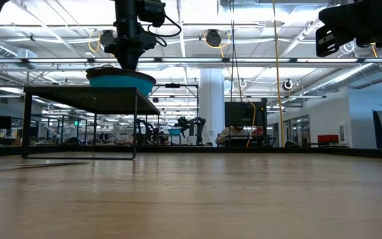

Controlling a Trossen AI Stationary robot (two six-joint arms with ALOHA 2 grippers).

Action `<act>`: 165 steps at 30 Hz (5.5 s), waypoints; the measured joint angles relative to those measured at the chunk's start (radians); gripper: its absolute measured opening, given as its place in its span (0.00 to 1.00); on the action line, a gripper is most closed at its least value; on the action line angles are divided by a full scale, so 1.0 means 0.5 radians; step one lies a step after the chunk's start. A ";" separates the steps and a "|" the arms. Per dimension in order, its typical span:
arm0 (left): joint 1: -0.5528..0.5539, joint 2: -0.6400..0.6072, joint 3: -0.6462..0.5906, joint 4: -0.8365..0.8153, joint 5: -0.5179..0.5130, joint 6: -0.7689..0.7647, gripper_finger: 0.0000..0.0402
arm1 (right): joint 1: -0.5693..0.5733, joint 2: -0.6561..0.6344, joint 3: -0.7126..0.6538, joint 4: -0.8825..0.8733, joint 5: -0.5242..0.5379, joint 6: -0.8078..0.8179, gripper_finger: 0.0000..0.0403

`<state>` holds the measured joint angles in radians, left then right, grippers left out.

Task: Pick & Place Fruit
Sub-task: Put the blue knife on the shelf

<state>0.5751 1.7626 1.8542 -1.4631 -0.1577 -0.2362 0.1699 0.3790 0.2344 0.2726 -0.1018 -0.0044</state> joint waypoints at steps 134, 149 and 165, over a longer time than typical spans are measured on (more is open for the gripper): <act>-2.181 -0.135 -1.949 1.607 0.528 -2.517 0.03 | 0.000 0.001 0.000 0.038 0.002 -0.014 0.00; -2.171 -0.150 -1.744 1.680 0.337 -1.970 0.06 | 0.000 0.002 0.000 0.085 0.002 -0.014 0.00; -1.930 -0.154 -1.300 1.690 0.379 -0.853 0.06 | 0.000 0.002 0.000 0.105 0.003 -0.015 0.00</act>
<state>-0.3900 1.6855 1.2042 -0.6180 0.0317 -0.6628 0.1699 0.3798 0.2344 0.3248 -0.1005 -0.0120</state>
